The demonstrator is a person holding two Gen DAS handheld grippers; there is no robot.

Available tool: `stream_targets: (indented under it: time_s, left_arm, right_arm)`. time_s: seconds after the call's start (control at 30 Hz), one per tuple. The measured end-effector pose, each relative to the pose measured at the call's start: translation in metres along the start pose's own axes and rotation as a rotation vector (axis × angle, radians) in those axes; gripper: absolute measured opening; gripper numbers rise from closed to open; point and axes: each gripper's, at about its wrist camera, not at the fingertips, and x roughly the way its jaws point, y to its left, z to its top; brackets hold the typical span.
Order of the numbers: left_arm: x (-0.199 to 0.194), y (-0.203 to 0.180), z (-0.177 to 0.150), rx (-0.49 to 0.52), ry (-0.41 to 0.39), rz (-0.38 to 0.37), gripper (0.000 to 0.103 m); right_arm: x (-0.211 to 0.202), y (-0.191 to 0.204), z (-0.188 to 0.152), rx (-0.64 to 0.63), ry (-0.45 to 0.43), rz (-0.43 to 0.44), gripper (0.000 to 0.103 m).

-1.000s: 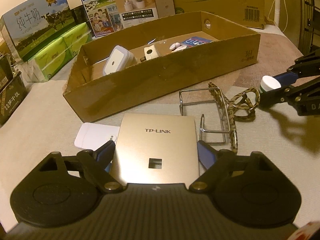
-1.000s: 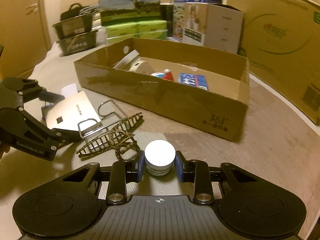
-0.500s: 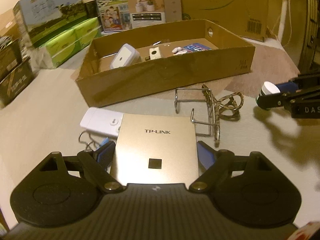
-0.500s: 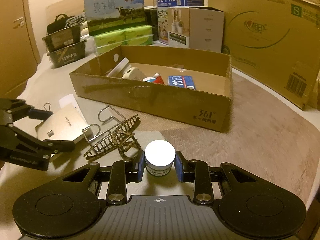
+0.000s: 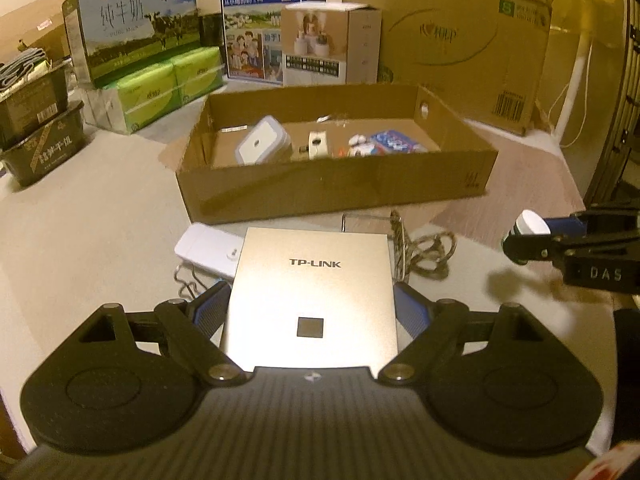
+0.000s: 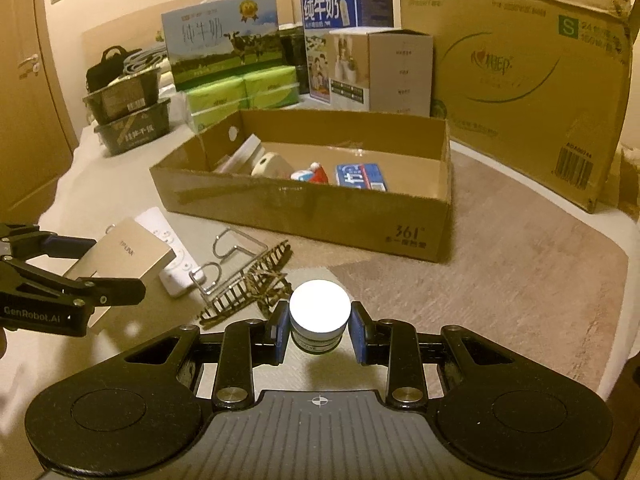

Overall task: Organize rigid objects
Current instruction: 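Carry the router with the left tool while the right tool carries the jar into the box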

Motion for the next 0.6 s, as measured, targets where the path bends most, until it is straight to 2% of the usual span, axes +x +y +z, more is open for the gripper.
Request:
stream_targets:
  time_s: [0.4,0.6]
  left_arm:
    - [-0.007,-0.001,0.030,-0.024,-0.047,-0.019,0.085]
    - [0.001,0.006,0.057,-0.026,-0.075,-0.018,0.085]
  right_arm:
    - [-0.013,-0.004,0.013,0.009,-0.035,-0.015,0.032]
    - [-0.009,-0.008,0.031,0.010,-0.055,-0.001,0.032]
